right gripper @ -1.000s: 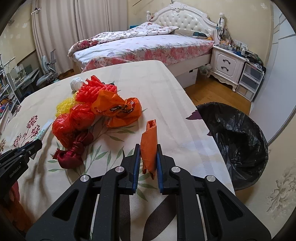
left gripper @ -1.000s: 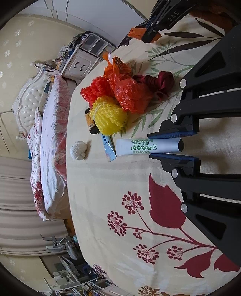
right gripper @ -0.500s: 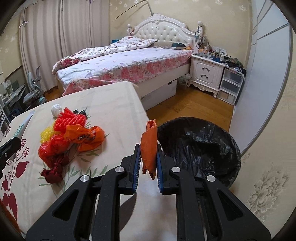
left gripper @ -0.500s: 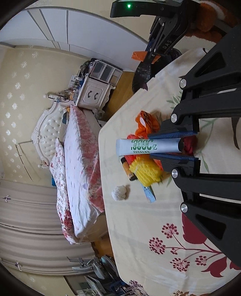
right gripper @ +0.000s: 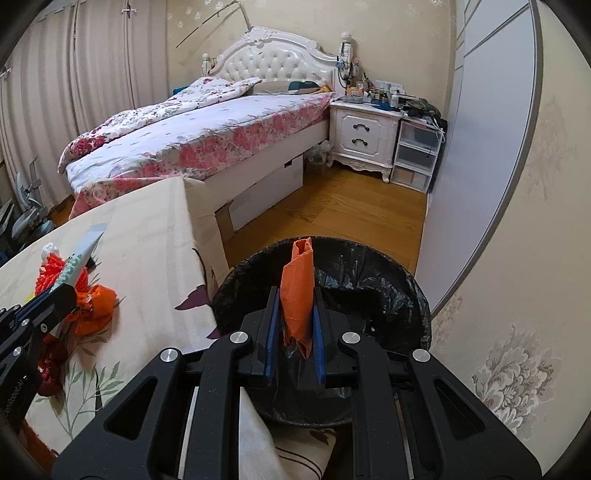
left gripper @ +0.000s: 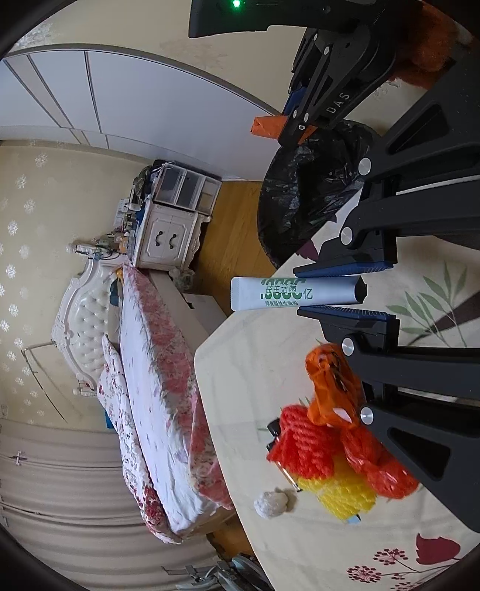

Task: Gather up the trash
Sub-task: 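Carry both items over the black bin and open both tools to drop them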

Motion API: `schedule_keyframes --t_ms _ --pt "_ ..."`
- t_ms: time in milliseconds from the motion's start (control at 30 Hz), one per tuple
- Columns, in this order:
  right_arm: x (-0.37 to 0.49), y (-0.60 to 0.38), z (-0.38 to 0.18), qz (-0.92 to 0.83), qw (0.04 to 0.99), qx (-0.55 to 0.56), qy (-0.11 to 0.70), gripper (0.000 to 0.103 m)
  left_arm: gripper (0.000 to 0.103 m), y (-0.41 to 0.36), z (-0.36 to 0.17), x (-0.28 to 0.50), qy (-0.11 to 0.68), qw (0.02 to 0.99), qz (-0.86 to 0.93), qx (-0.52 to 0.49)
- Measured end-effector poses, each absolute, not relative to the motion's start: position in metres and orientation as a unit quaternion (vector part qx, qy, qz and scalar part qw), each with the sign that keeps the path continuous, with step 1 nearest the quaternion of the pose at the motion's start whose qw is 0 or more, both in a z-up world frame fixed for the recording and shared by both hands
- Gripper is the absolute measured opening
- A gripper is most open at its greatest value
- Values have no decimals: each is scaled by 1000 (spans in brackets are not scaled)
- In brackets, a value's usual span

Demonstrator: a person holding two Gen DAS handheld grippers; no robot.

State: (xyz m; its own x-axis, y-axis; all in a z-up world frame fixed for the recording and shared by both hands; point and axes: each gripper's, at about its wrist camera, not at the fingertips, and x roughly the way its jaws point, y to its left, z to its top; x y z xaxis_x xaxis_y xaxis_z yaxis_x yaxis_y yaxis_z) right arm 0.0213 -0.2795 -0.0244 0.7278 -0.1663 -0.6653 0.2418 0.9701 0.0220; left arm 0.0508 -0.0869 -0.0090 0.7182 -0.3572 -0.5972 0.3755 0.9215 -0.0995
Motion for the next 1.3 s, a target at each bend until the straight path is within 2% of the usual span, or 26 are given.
schedule_keyframes --t_ms 867,967,1033,1067,1133,1200,1300 --pt "55 -333 -62 -141 906 98 386 16 16 -169 -49 103 365 903 -214 76" --pt "55 -335 -63 -142 906 102 386 17 21 -172 -50 106 370 901 -213 81" --pt "55 -337 -64 -144 906 103 386 19 37 -173 -50 107 373 901 -208 81" --pt "55 -338 -64 -145 906 102 385 25 41 -172 -49 107 372 902 -207 77" --pt "55 -339 -64 -149 906 102 382 32 52 -169 -49 111 370 904 -203 73" --pt "55 -341 -63 -151 906 103 382 33 59 -168 -49 111 370 905 -198 68" --pt "54 -342 -62 -156 906 103 380 40 61 -167 -48 112 369 906 -195 65"
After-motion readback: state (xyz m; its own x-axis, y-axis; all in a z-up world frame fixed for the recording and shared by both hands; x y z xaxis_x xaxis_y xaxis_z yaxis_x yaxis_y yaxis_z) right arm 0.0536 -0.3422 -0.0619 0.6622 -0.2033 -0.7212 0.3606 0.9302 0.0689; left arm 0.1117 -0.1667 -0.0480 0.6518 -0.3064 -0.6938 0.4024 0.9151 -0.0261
